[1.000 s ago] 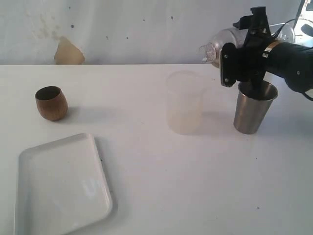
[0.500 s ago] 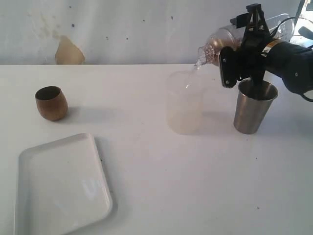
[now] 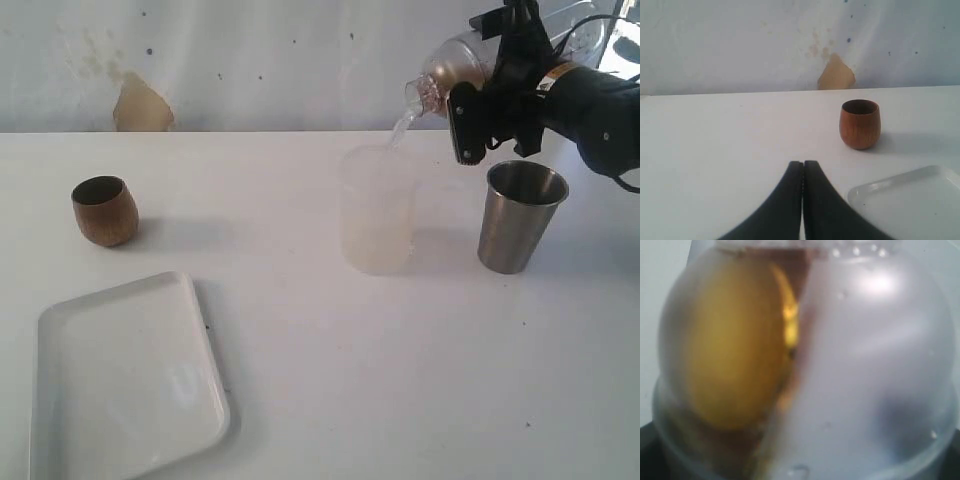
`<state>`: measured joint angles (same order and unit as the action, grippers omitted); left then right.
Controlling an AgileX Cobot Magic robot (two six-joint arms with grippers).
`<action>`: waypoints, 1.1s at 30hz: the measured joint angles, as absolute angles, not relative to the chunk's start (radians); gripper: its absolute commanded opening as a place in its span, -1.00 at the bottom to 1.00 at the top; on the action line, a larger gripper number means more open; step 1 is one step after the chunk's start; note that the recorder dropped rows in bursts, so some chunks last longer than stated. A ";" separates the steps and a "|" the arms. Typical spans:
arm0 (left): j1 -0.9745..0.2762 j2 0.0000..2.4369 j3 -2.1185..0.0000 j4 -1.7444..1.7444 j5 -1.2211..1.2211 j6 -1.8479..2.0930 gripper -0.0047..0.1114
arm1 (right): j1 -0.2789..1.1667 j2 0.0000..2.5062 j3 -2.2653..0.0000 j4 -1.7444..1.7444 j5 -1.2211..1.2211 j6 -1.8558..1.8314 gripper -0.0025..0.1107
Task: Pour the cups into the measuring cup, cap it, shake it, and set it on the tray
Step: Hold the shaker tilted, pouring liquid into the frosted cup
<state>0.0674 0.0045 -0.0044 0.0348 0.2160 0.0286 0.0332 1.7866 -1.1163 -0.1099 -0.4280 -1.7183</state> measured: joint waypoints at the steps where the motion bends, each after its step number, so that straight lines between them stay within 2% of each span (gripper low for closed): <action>1: 0.067 0.005 -0.004 0.035 0.216 0.029 -0.91 | 0.033 1.787 -1.116 -0.110 -0.428 -1.720 -0.96; 33: 0.067 0.005 -0.004 0.035 0.216 0.029 -0.91 | 0.033 1.787 -1.147 -0.188 -0.421 -1.806 -0.96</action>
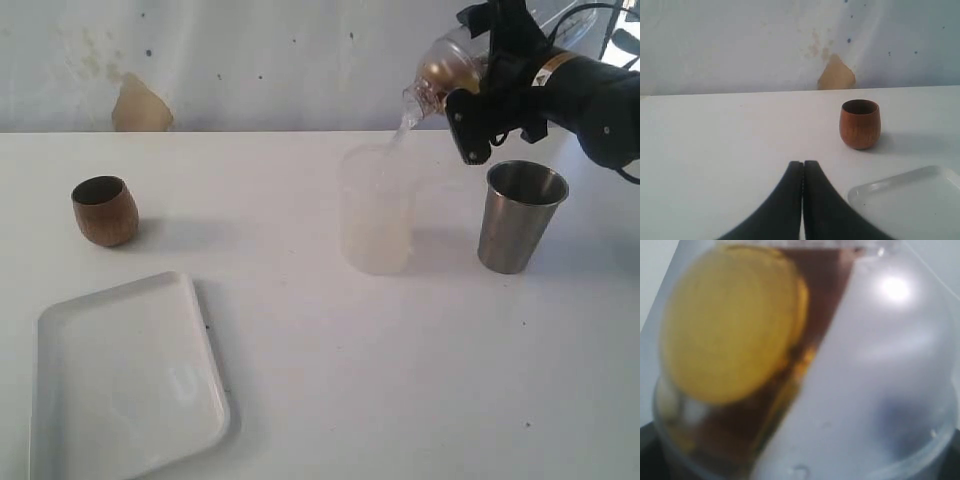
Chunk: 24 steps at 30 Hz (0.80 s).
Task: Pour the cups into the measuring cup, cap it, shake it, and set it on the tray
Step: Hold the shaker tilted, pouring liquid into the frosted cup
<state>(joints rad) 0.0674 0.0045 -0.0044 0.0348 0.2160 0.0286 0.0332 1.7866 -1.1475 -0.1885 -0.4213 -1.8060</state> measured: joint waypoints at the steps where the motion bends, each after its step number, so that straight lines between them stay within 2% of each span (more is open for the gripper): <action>1: 0.067 0.005 -0.004 0.035 0.216 0.029 -0.91 | 0.033 1.787 -1.148 -0.190 -0.421 -1.808 -0.96; 24: 0.067 0.005 -0.004 0.035 0.216 0.029 -0.91 | 0.033 1.787 -1.153 -0.192 -0.421 -1.825 -0.96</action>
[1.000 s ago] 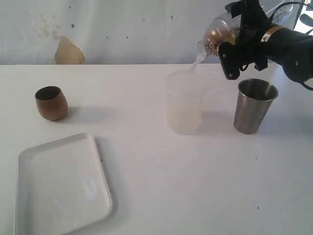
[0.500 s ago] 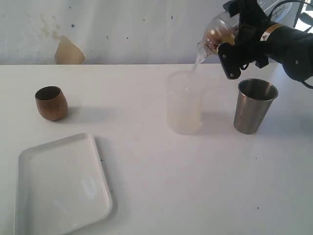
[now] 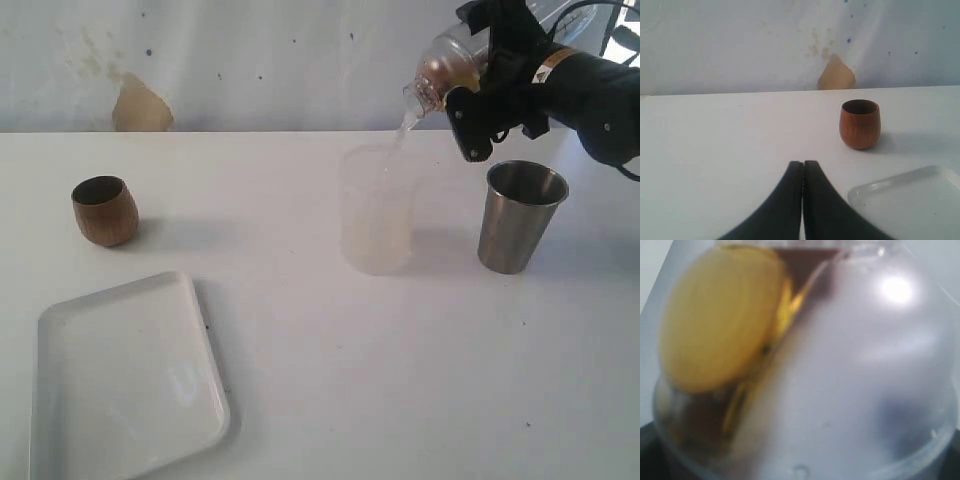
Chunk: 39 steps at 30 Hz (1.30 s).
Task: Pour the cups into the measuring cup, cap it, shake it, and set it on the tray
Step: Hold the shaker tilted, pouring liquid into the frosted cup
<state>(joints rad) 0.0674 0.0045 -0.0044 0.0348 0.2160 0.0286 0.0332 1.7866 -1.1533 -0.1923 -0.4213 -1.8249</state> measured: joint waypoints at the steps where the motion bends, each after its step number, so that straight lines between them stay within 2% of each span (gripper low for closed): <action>1: 0.067 0.005 -0.004 0.035 0.216 0.029 -0.91 | 0.033 1.787 -1.153 -0.192 -0.421 -1.825 -0.96; 39: 0.067 0.005 -0.004 0.035 0.216 0.029 -0.91 | 0.033 1.787 -1.153 -0.225 -0.502 -1.939 -0.96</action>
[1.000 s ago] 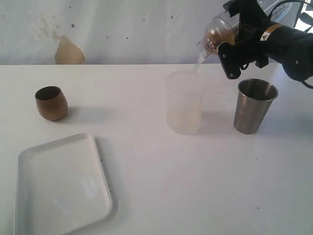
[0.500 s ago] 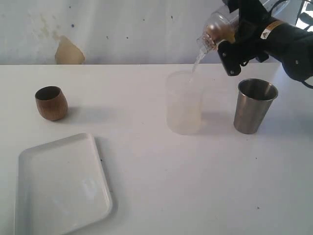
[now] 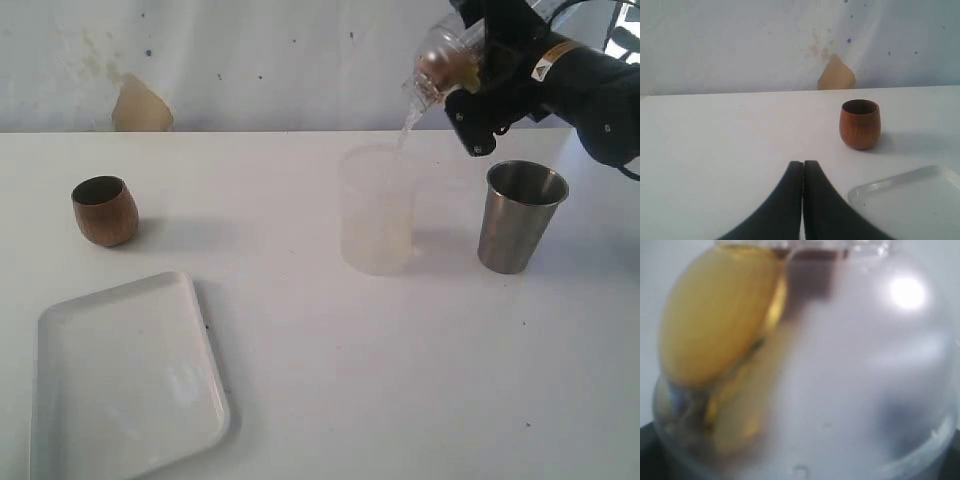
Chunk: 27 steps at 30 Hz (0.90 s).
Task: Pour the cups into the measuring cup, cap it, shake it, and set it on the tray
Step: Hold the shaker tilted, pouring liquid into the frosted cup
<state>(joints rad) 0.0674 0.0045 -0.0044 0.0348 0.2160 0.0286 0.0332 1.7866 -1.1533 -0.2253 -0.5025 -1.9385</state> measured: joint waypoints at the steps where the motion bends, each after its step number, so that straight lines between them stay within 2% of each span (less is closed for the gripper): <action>1: 0.067 0.005 -0.004 0.035 0.216 0.029 -0.91 | 0.033 1.787 -1.153 -0.227 -0.504 -1.938 -0.96; 27: 0.067 0.005 -0.004 0.035 0.216 0.029 -0.91 | 0.033 1.787 -1.153 -0.244 -0.520 -2.006 -0.96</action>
<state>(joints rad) 0.0674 0.0045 -0.0044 0.0348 0.2160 0.0286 0.0332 1.7866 -1.1533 -0.2436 -0.5202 -2.0061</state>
